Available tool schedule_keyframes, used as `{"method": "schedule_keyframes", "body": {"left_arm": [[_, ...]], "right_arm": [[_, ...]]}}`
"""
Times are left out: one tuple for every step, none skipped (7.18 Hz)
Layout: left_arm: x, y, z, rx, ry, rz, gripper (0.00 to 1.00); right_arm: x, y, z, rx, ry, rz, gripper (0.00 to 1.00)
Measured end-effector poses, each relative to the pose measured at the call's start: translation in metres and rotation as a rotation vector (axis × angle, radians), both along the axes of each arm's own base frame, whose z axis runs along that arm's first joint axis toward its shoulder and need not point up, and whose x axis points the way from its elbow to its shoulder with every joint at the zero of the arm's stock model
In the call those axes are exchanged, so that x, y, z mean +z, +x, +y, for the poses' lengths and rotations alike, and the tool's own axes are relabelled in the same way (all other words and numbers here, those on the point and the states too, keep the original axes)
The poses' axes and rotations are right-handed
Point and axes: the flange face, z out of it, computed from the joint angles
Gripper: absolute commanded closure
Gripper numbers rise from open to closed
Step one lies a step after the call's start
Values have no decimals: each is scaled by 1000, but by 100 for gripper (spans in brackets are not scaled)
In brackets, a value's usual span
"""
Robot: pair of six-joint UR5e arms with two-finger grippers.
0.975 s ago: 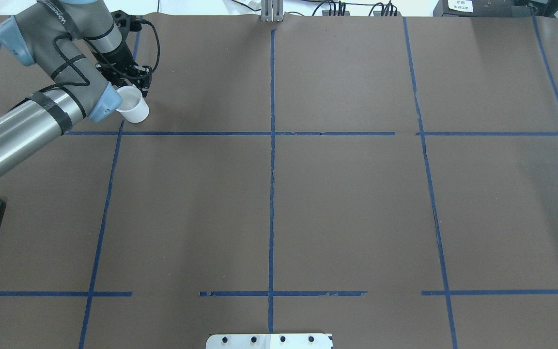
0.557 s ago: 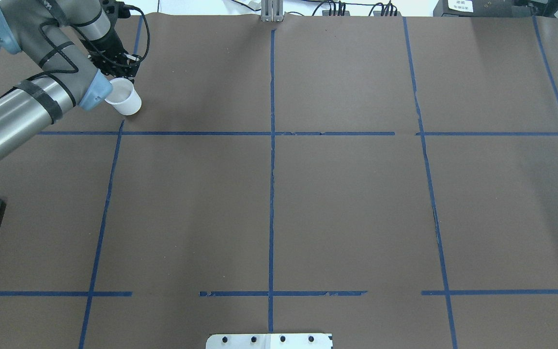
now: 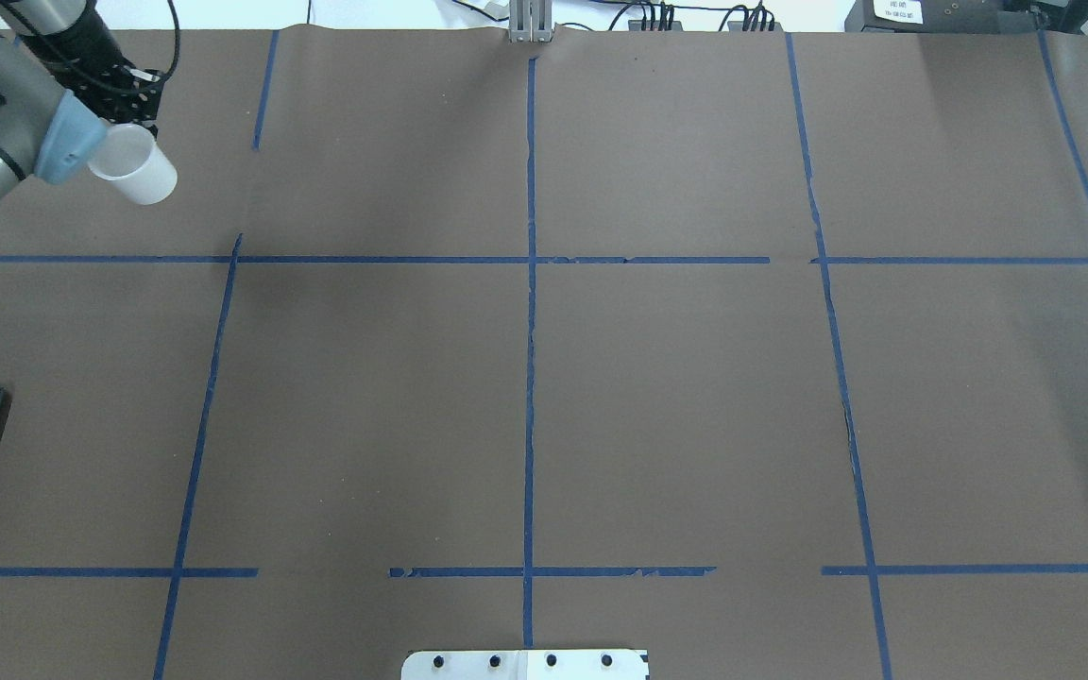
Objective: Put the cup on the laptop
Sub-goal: 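Carry the cup with the left gripper back toward the silver laptop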
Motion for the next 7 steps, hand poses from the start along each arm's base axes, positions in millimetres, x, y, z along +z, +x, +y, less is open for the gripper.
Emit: {"method": "schedule_keyframes", "body": {"left_arm": [[11,-45,18,35,20,-21,100],[35,-89,41,67,39,-38,100],[68,-125,73,90,46,-50,100],[101,-151,109,107,40,-56,100],[130,-165,146,119,24,-57,100],[159,-175,182,123,13,-56,100],[190,-182,216,124,15,-53,100]], "right_arm": [[0,0,0,0,0,0,0],[0,0,0,1,0,0,0],[0,0,0,1,-1,0,0],[0,0,0,1,-1,1,0],[0,0,0,1,-1,1,0],[0,0,0,1,-1,0,0],[0,0,0,1,-1,1,0]]}}
